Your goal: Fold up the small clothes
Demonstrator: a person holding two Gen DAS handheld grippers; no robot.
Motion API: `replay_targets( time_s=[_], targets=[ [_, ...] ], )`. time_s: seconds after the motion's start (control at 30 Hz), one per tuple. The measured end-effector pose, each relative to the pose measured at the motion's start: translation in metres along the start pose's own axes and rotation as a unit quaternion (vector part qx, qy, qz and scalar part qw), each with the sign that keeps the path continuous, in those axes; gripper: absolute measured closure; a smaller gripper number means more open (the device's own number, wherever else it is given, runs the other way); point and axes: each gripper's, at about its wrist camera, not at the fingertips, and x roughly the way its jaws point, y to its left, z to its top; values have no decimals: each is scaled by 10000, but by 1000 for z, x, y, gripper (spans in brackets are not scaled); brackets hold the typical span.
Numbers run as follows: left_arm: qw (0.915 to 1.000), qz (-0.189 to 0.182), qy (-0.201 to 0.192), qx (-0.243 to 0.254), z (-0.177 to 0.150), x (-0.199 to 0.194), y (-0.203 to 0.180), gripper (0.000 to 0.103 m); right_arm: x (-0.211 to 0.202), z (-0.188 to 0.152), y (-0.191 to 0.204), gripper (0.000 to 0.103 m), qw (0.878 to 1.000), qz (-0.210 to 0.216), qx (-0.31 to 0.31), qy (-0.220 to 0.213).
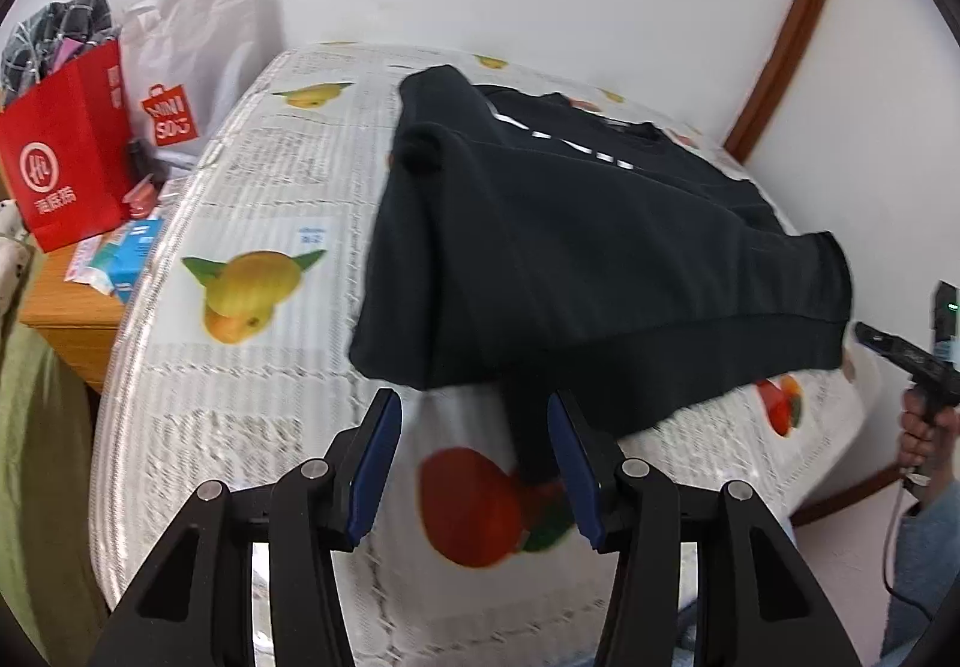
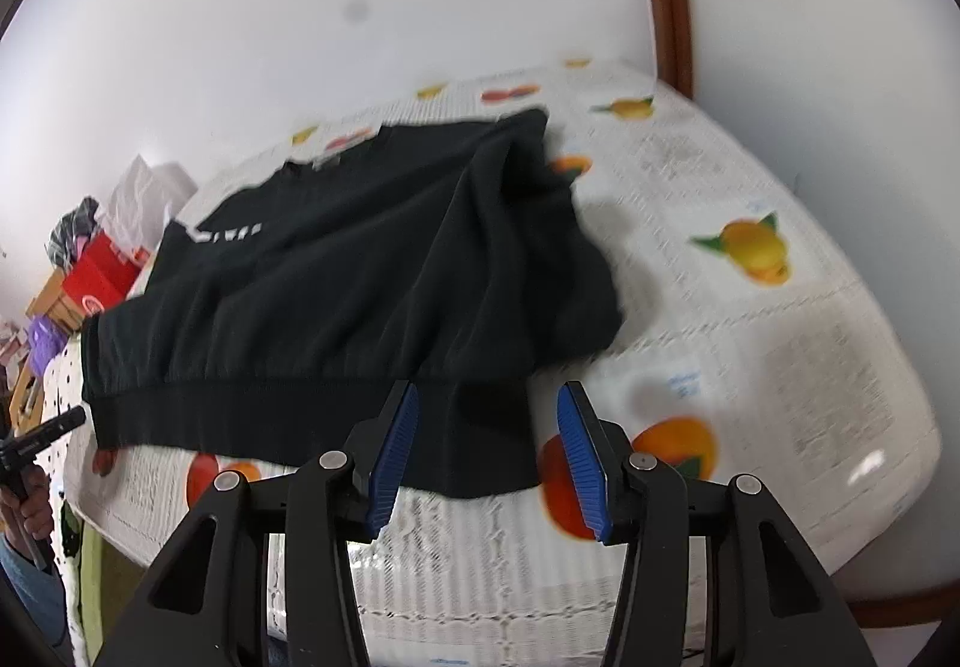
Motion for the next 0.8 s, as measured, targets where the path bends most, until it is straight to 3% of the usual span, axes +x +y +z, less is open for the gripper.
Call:
replay_targets(
  time_s=[0.3,0.33,0.37,0.4,0.43,0.47,0.57,0.67,0.8],
  targets=[
    [9997,-211,146,-58,-6,24,-10,56,27,-11,6,55,9995,17,217,206],
    [9995,-260,144,-115,-6,28,-10,63,28,-12,7,59,9995,-4,220,212],
    [9992,-313,178,-148,-6,31,-11,76,30,-14,8,75,9995,-60,216,201],
    [9987,-423,235,-170,-6,35,-12,84,31,-16,11,83,9995,-203,170,183],
    [9984,-485,260,-157,-6,36,-14,94,31,-16,11,86,9995,-217,127,187],
    [9986,-476,221,-82,-4,34,-18,96,30,-16,12,89,9996,-220,97,153],
    [9981,-566,-29,237,7,15,-29,97,16,-12,16,90,9999,-66,107,-30],
    [9963,-778,-309,208,26,-4,-30,97,-10,2,18,91,9988,203,126,-422],
    [9957,-639,-631,235,51,-12,-34,97,-26,26,23,91,9959,365,177,-813]
  ],
)
